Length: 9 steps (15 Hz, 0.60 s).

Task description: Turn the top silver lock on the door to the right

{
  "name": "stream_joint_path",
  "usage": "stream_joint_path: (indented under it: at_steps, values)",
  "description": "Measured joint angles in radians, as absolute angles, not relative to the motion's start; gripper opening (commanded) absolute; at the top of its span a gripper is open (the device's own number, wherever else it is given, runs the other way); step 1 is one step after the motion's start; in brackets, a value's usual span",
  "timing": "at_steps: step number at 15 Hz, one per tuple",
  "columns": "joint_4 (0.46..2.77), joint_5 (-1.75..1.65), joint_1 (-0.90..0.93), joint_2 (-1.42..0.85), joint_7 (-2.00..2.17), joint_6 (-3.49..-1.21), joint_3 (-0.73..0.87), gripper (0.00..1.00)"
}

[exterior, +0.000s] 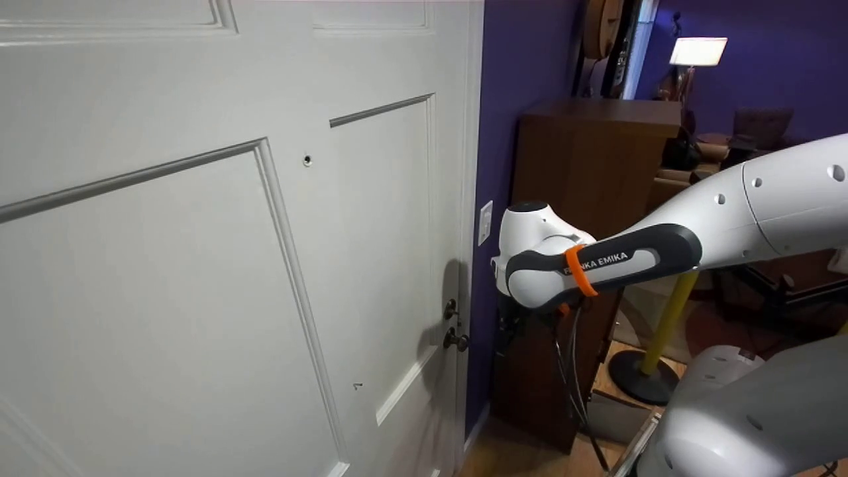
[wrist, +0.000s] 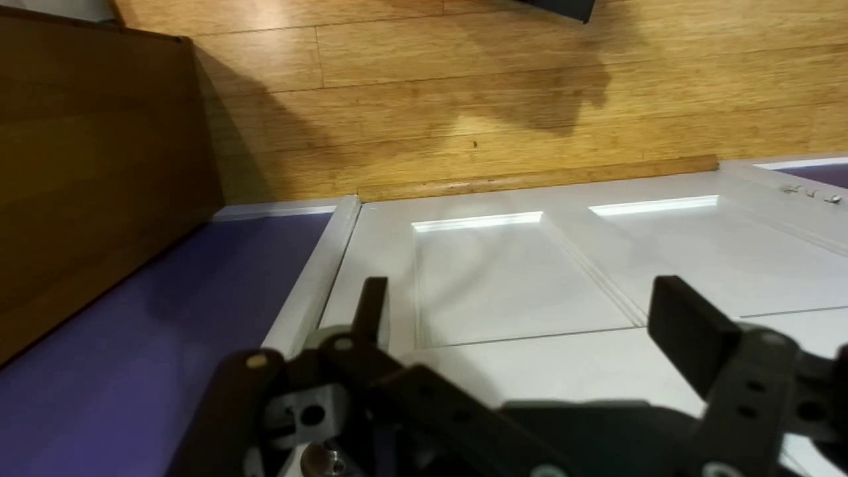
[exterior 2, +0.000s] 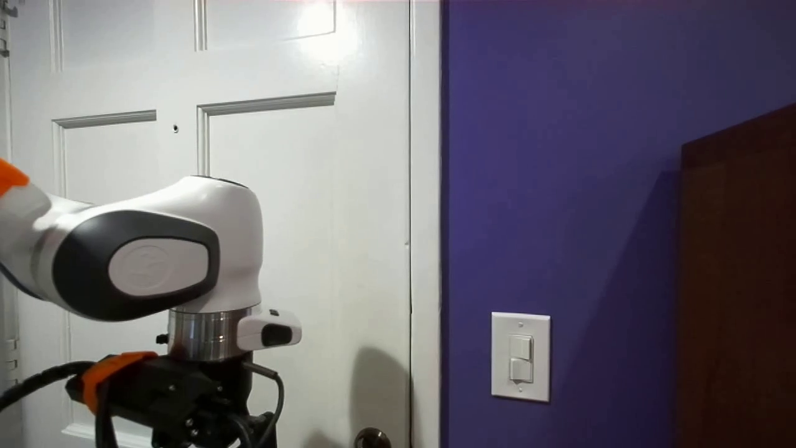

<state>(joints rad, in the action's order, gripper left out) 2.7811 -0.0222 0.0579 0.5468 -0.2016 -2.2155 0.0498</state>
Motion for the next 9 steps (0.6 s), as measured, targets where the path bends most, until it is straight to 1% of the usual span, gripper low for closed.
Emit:
stream_joint_path:
  at_steps: [3, 9]
  values:
    - [2.772, -0.031, 0.055, 0.547, -0.196, -2.222, 0.044, 1.0]
    - [2.764, -0.119, 0.015, 0.528, -0.11, -2.416, -0.017, 1.0]
